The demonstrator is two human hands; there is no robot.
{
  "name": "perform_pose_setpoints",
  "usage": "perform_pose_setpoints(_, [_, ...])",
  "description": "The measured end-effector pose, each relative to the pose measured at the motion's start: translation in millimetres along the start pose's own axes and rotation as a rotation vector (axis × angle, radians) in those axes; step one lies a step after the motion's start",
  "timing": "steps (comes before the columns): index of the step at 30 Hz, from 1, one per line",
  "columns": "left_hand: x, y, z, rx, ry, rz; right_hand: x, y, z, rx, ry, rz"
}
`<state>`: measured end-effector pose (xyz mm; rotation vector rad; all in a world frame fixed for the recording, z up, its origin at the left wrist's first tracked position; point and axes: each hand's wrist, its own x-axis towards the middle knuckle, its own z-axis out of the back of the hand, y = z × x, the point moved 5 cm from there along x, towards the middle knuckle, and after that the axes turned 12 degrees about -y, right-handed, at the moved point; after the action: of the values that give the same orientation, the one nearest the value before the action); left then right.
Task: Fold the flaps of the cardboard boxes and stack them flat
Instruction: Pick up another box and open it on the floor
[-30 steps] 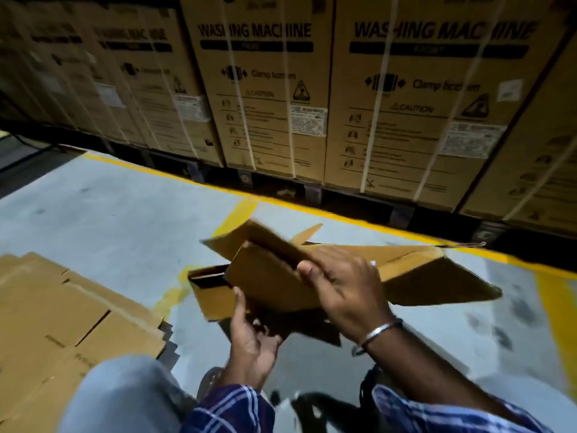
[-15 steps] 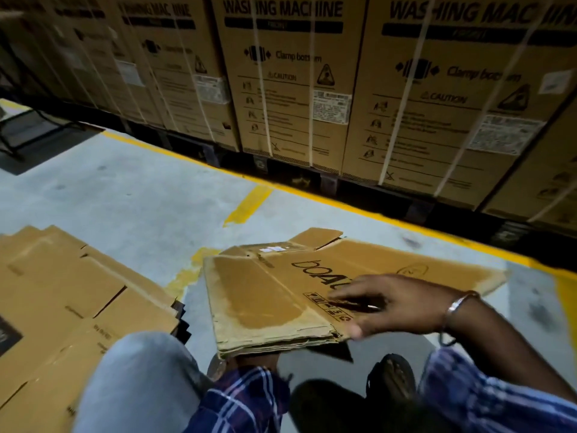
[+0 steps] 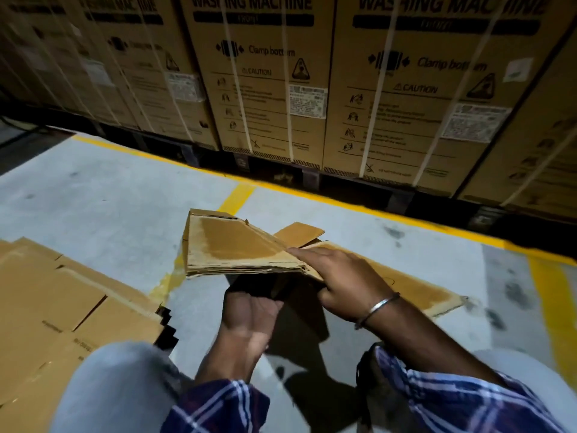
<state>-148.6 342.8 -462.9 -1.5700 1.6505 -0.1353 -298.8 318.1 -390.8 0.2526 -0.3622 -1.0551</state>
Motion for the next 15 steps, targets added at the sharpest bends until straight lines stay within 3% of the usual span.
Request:
perform_pose_setpoints(6, [-37, -18, -2, 0.28, 0.289, -0.021, 5, 25, -6, -0.1, -0.091, 0.023])
perform_pose_setpoints(10, [-54, -21, -2, 0.321, 0.082, -0.08, 3, 41, -21, -0.116, -0.089, 0.065])
perform_pose_setpoints(15, [-56, -29, 11, 0.108, -0.137, -0.145, -2, 46, -22, 0.024, -0.082, 0.122])
